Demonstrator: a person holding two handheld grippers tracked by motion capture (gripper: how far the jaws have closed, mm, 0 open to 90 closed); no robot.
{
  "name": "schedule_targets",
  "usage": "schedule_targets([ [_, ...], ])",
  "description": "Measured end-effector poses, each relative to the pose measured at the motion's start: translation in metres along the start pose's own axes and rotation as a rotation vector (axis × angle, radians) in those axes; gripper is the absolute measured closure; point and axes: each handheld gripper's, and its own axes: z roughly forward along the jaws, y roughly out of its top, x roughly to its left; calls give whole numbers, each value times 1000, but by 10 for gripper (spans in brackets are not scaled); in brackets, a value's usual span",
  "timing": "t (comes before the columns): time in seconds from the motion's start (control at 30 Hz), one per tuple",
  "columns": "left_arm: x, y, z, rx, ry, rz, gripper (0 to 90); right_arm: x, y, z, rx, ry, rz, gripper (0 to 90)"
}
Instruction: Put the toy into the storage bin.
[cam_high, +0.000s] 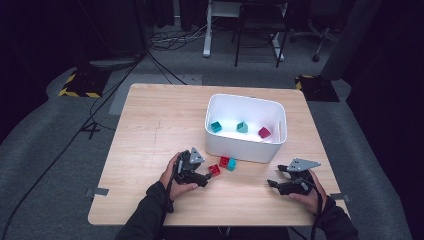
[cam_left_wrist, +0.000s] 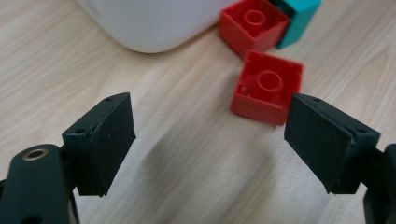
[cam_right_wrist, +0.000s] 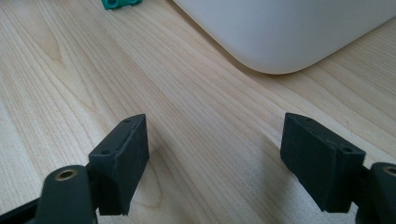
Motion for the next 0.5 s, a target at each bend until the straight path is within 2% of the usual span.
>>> schedule_targets([
  [0.07, -2, 0, 3, -1, -12, 0, 165, 0, 0, 0, 0, 0, 0, 241],
  [0.1, -5, 0, 4, 14, -23, -12, 167, 0, 0, 0, 0, 0, 1, 240],
  [0.27, -15, 2, 12, 34, -46, 52, 166, 0, 0, 0, -1, 0, 1, 240],
  [0.33, -21, 3, 14, 47, -44, 39, 166, 0, 0, 0, 0, 0, 1, 241],
  [0.37, -21, 5, 16, 43, -59, 50, 168, 0, 0, 0, 0, 0, 1, 241],
  [0.43, -22, 8, 20, 29, -60, 55, 171, 0, 0, 0, 0, 0, 1, 241],
  [0.5, -24, 11, 21, 46, -64, 51, 187, 0, 0, 0, 0, 0, 1, 240],
])
